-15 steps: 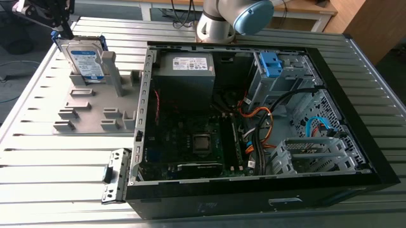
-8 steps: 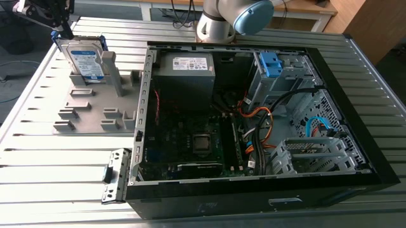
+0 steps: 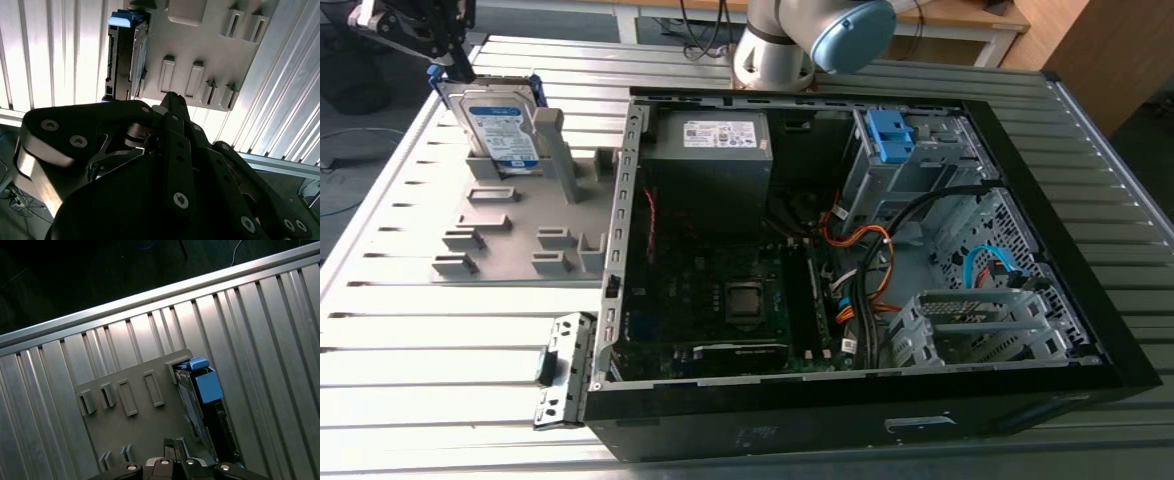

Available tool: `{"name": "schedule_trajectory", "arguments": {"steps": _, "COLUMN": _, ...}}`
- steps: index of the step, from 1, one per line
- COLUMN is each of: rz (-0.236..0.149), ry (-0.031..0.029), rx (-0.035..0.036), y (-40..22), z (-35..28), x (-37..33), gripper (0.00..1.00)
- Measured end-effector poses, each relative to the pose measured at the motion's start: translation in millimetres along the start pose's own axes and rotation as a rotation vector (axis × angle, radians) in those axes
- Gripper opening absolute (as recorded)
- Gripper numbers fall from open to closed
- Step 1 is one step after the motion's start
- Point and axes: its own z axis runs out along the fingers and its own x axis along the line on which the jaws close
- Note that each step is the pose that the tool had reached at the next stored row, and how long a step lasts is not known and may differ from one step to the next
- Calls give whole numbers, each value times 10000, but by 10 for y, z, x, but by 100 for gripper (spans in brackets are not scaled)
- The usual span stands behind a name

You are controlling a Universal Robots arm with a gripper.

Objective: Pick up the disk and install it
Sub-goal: 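Pick up the disk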

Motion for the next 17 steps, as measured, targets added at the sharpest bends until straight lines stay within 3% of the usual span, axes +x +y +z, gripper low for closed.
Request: {"name": "schedule_trajectory", "arguments": {"steps": 17, "rz": -850, "ry": -7, "rx": -24, "y": 0, "z": 0, "x": 0, "gripper": 11}}
